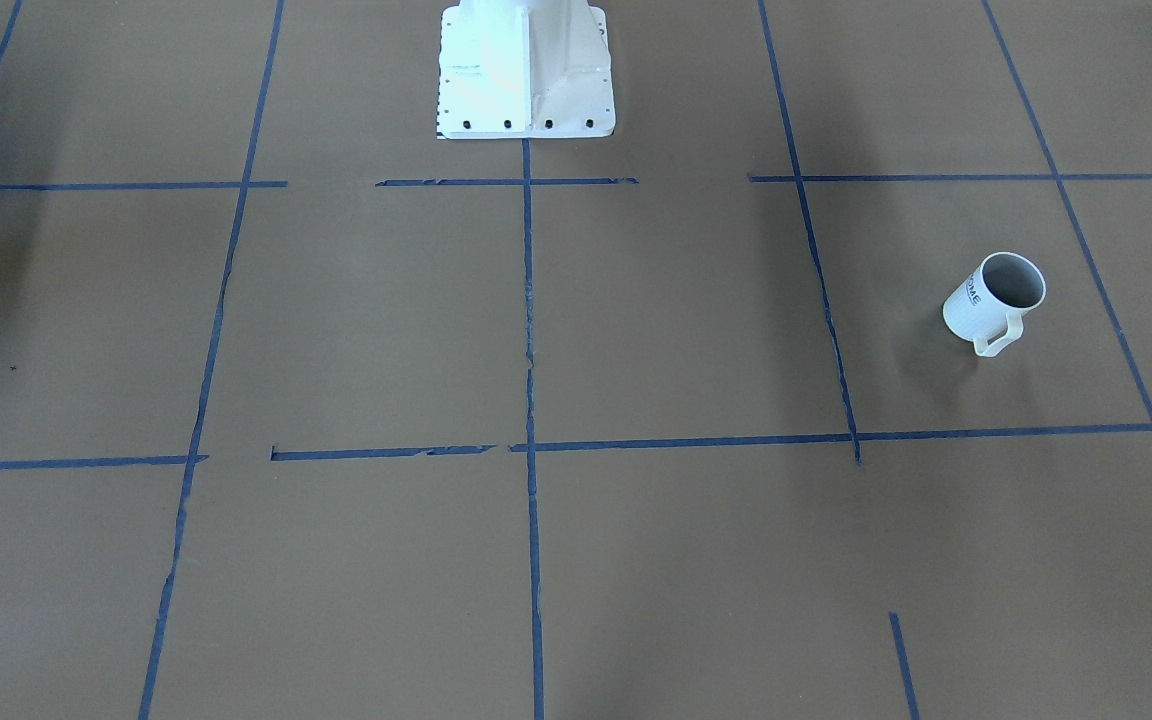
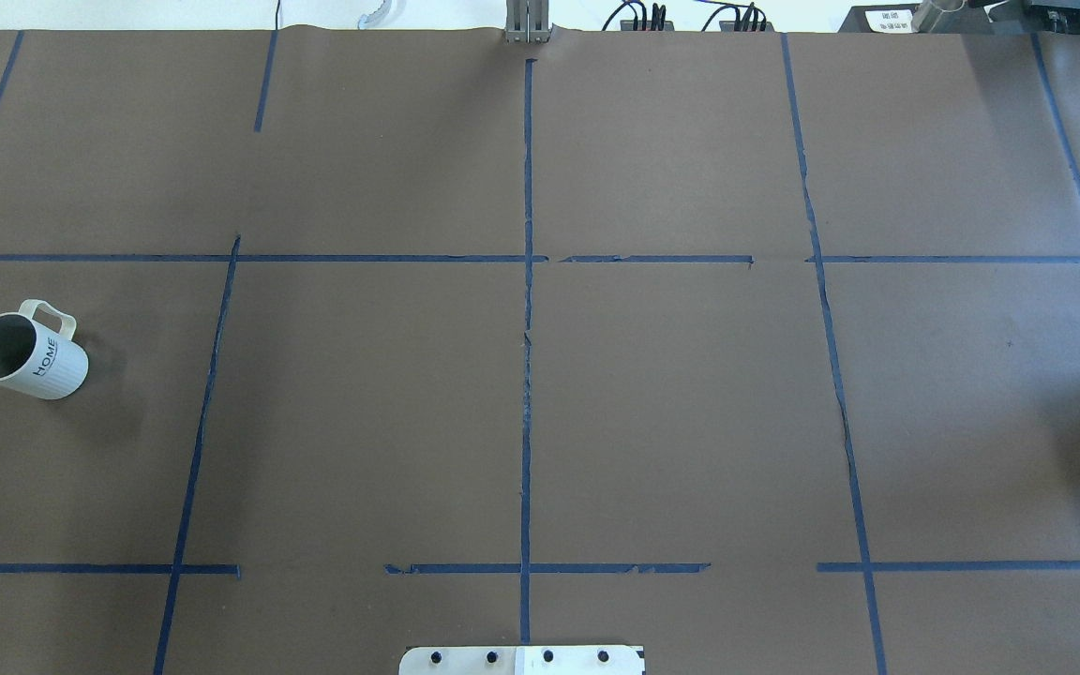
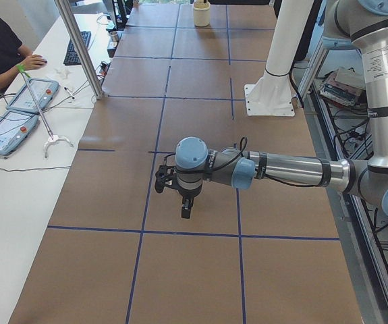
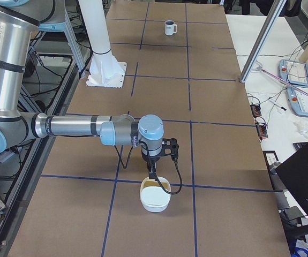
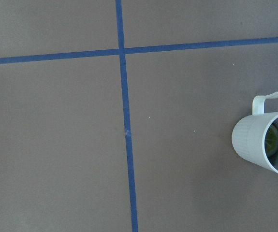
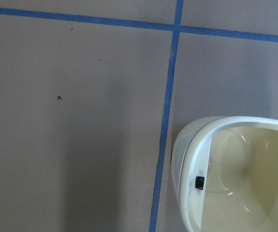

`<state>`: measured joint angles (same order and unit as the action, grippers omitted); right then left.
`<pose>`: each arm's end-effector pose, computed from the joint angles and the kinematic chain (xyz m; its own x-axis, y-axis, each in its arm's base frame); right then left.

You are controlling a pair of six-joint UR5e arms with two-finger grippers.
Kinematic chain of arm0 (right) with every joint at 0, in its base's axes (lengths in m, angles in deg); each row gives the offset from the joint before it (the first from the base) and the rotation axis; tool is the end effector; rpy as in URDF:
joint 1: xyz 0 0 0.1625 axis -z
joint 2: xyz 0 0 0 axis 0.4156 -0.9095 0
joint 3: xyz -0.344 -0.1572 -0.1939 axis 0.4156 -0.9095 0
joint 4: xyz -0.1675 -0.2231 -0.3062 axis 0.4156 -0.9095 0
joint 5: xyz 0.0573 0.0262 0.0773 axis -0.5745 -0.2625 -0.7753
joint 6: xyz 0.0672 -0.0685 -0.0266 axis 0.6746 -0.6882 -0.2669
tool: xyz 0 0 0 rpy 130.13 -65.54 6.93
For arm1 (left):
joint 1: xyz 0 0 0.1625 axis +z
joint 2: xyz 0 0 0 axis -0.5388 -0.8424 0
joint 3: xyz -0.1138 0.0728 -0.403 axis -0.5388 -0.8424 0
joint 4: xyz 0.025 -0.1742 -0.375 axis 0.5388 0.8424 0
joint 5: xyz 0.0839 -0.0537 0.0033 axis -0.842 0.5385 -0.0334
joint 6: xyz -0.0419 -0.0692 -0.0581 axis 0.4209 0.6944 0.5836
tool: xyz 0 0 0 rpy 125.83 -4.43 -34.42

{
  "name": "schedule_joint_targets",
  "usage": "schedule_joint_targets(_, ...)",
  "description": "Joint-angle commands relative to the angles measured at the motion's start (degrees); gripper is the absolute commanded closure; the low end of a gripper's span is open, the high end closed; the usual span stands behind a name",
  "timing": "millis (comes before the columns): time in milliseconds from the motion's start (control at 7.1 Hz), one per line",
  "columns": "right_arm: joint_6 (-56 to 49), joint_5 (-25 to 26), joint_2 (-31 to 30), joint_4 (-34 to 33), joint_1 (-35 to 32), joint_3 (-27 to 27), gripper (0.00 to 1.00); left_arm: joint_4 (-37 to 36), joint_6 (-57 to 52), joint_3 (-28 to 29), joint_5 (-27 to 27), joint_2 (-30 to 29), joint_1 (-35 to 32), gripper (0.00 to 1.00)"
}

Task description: Left arm hands cup to right arm to dump lemon

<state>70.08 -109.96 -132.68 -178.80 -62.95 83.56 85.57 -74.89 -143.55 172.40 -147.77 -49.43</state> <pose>0.0463 -0.3836 0.6222 0.7027 -0.1128 0.7025 0.0761 0.9936 0.0834 -0.0042 -0.4090 0.5864 0.6671 0.0761 -0.7410 0.0050 0.9943 0.1066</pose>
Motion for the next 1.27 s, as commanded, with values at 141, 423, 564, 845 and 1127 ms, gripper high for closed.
schedule_joint_targets(141,0.3,-0.3,0.0,4.5,0.8,-0.6,0.00,8.9,20.3,0.6,-5.1,-3.5,14.3,0.00)
schedule_joint_targets(423,0.3,-0.3,0.0,4.7,1.6,-0.9,0.00,9.2,21.2,5.1,-8.4,-6.3,16.3,0.00)
schedule_joint_targets(564,0.3,-0.3,0.0,4.8,1.6,-0.8,0.00,9.1,21.3,5.6,-8.1,-6.5,16.7,0.00)
schedule_joint_targets(845,0.3,-0.3,0.1,4.8,1.8,-0.9,0.00,9.0,21.5,8.0,-7.7,-9.0,17.7,0.00)
schedule_joint_targets(1127,0.3,-0.4,0.1,4.8,1.8,-0.8,0.00,9.0,21.6,10.4,-7.7,-10.9,19.6,0.00)
